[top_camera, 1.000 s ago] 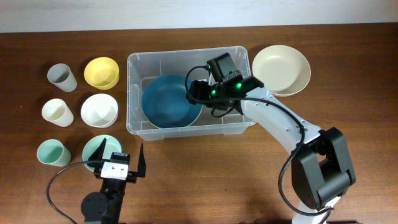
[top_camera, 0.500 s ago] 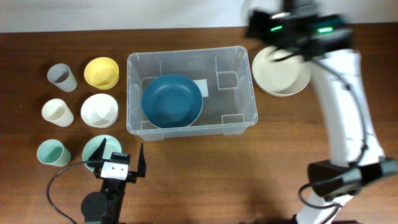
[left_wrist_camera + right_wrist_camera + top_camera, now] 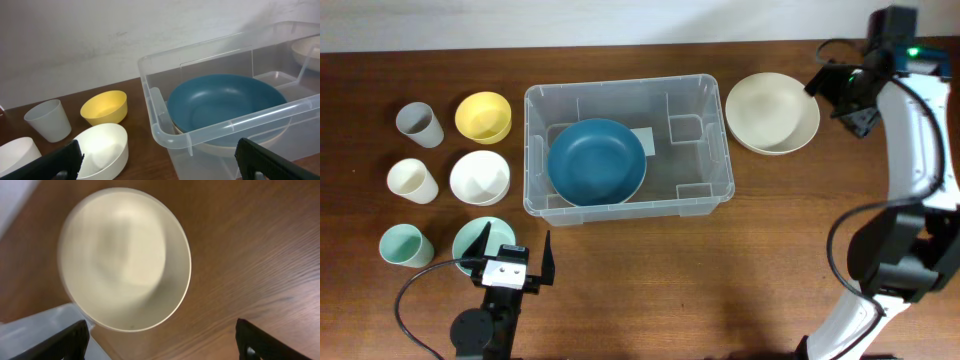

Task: Pack container
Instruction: 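Move the right gripper to the rim of the cream plate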

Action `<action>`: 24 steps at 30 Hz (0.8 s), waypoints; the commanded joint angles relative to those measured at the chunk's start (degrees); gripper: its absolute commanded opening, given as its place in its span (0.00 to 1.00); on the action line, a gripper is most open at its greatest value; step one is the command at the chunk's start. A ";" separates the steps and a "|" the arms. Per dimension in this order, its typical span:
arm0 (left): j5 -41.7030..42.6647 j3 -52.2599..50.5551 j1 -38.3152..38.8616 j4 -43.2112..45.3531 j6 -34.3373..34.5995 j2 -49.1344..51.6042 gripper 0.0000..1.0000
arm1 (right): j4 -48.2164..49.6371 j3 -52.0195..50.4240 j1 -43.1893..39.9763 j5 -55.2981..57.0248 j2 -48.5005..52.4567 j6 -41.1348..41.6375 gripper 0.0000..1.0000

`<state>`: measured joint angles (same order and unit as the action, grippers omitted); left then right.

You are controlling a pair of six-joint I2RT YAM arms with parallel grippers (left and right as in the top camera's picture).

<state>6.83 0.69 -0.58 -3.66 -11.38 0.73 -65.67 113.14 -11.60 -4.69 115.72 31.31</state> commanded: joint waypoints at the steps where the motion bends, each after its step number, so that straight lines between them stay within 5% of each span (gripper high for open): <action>1: -0.17 -0.20 -0.33 -0.26 -0.52 -0.33 1.00 | 2.29 -3.23 0.37 -1.77 2.47 0.26 0.89; 24: -0.17 -0.20 -0.35 -0.26 -0.52 -0.35 1.00 | 5.31 -3.23 0.37 -1.77 15.93 -0.83 0.89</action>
<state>6.85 0.69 -0.58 -3.66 -11.38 0.73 -60.58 110.32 -11.53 -6.13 130.39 31.03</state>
